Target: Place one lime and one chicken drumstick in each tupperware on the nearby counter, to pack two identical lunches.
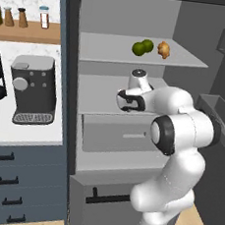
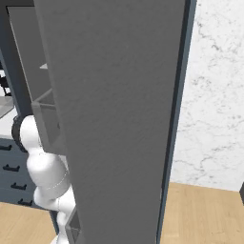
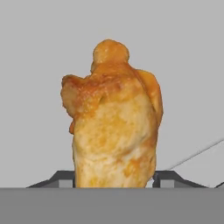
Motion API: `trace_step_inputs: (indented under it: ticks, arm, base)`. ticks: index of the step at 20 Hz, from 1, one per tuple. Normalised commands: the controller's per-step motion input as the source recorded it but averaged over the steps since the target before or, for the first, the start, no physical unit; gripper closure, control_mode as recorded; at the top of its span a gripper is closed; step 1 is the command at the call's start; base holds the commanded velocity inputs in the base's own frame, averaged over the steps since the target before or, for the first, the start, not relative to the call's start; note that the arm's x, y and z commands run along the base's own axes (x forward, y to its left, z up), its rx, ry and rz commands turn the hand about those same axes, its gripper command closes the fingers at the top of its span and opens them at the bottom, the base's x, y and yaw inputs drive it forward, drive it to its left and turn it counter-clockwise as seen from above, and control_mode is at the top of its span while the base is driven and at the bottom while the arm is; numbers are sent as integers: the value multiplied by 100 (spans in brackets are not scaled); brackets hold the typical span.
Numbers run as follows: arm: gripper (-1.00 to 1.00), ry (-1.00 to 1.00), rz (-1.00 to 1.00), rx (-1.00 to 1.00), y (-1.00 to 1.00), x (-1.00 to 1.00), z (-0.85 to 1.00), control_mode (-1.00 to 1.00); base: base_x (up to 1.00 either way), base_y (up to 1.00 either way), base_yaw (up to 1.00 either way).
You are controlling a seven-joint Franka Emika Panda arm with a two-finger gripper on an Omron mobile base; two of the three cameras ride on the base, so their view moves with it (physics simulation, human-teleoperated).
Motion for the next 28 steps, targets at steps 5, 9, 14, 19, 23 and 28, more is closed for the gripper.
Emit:
trace_step_inputs:
  ticks: [5, 9, 14, 19, 23, 28]
  arm:
    - [100, 0, 12, 0, 0, -100, 30, -100]
    - [100, 1, 13, 0, 0, -98, 47, -100]
    - [100, 2, 9, 0, 0, -68, 48, -100]
    - [100, 1, 3, 0, -1, -57, 49, -100]
    - [100, 7, 2, 0, 7, -46, 12, 100]
    - [100, 0, 0, 0, 0, 0, 0, 100]
  base:
    - [0, 0, 0]
    - [0, 0, 0]
    - [0, 0, 0]
    - [0, 0, 0]
    - [-17, 6, 1]
    - [-98, 31, 9]
